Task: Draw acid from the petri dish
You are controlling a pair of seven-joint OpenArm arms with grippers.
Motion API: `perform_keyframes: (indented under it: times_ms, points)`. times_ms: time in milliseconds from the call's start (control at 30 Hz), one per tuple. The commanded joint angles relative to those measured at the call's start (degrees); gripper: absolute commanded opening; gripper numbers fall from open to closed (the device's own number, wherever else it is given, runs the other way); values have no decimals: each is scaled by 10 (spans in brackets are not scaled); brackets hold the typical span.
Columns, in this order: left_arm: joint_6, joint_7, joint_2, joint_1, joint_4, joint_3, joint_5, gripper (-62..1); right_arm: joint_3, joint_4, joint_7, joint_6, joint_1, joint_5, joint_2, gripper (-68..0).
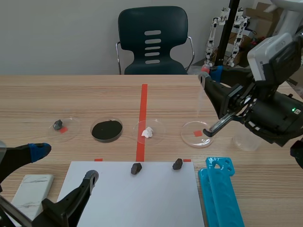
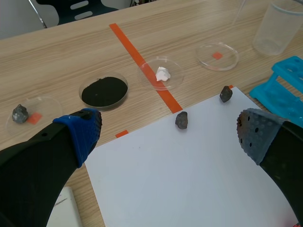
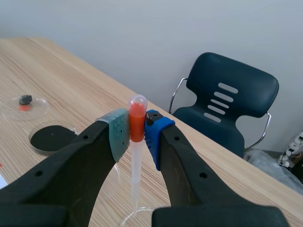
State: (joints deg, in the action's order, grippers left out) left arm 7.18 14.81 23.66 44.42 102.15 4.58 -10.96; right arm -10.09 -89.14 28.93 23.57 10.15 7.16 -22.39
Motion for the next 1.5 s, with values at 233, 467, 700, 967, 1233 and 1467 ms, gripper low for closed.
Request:
perform_keyframes:
  times_ms: [233, 467, 700, 967, 1233, 1467]
  points:
    - [0, 8, -1, 1, 14, -2, -3, -6, 28, -169, -67, 0, 83, 33, -3, -579]
    - [0, 8, -1, 1, 14, -2, -3, -6, 32, -262, -91, 0, 160, 40, 2, -578]
    - [0, 8, -1, 1, 14, -2, -3, -6, 32, -301, -91, 0, 207, 40, 2, -578]
    - [0, 8, -1, 1, 14, -2, -3, -6, 32, -302, -91, -2, 214, 40, 2, -578]
    - [0, 8, -1, 1, 14, -2, -3, -6, 32, -302, -91, -2, 214, 40, 2, -578]
    - [0, 8, -1, 1, 14, -2, -3, -6, 32, -302, -91, -2, 214, 40, 2, -578]
